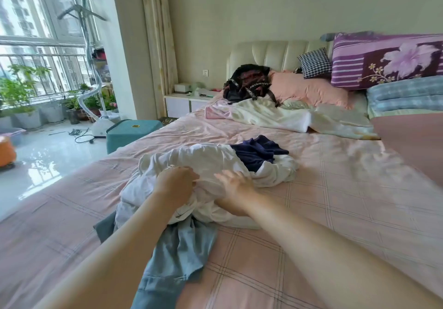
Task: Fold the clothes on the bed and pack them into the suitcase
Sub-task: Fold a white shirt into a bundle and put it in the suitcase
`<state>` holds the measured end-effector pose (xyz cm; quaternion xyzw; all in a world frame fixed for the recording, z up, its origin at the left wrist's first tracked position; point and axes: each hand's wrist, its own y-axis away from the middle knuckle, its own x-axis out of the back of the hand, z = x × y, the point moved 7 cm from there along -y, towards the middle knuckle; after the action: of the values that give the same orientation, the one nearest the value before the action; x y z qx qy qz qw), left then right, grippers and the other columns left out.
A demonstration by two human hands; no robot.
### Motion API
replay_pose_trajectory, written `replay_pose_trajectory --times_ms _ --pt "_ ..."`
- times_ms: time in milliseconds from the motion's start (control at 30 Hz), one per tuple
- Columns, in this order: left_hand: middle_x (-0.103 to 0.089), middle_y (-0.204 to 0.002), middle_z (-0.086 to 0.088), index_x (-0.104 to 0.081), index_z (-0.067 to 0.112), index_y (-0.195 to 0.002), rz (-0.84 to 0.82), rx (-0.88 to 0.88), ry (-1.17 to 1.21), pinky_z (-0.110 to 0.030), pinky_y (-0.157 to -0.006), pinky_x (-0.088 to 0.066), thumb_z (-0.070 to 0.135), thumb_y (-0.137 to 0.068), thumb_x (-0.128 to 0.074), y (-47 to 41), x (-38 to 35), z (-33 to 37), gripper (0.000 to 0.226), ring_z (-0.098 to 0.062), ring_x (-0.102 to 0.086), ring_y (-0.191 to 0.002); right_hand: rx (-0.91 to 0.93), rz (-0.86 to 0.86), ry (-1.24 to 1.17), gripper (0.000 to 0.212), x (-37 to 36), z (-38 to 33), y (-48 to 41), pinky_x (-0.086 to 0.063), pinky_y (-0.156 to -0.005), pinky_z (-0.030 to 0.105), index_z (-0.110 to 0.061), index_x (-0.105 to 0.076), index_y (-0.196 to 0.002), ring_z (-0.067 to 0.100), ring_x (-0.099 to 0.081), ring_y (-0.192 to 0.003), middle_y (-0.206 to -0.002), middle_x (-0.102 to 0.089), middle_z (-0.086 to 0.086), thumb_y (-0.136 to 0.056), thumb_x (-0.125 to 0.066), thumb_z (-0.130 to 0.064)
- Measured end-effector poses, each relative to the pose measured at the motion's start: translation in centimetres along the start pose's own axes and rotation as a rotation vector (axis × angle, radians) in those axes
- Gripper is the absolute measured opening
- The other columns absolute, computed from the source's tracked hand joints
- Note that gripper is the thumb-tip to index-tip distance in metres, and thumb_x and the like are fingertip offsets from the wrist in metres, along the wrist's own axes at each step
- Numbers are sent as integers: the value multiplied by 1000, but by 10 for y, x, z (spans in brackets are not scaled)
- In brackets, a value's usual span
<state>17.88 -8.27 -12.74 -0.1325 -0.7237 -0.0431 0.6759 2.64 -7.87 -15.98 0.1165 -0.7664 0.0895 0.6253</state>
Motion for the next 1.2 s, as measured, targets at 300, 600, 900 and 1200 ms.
replay_pose_trajectory --times_ms 300,600,900,1200 --pt "-70 -99 -1 -68 21 -109 472 -90 324 -34 -75 -44 20 -98 -48 28 71 15 22 -28 -62 -94 16 443 -697 25 45 7 26 -42 -71 26 -28 -70 -96 9 -62 -85 -90 -70 -9 -100 -46 -22" --pt "-68 -95 7 -67 28 -109 360 -248 454 -32 -65 -48 28 -99 -50 62 100 120 19 -21 -64 -86 33 499 -285 21 109 72 142 -47 -65 35 -31 -57 -87 17 -57 -76 -78 -60 -10 -100 -45 -19" --pt "-61 -123 1 -64 29 -121 153 -211 31 -37 -99 -43 41 -100 -47 82 67 179 30 -22 -54 -119 -114 546 174 15 130 146 263 -25 -50 30 -22 -51 -76 25 -47 -56 -60 -50 -7 -80 -36 -21" --pt "-67 -96 -1 -69 14 -103 -94 -519 499 -26 -73 -45 17 -92 -61 119 62 297 14 -17 -59 -87 -532 102 224 41 67 192 300 -33 -105 43 -27 -49 -134 29 -41 -129 -138 -47 7 -94 -45 -30"
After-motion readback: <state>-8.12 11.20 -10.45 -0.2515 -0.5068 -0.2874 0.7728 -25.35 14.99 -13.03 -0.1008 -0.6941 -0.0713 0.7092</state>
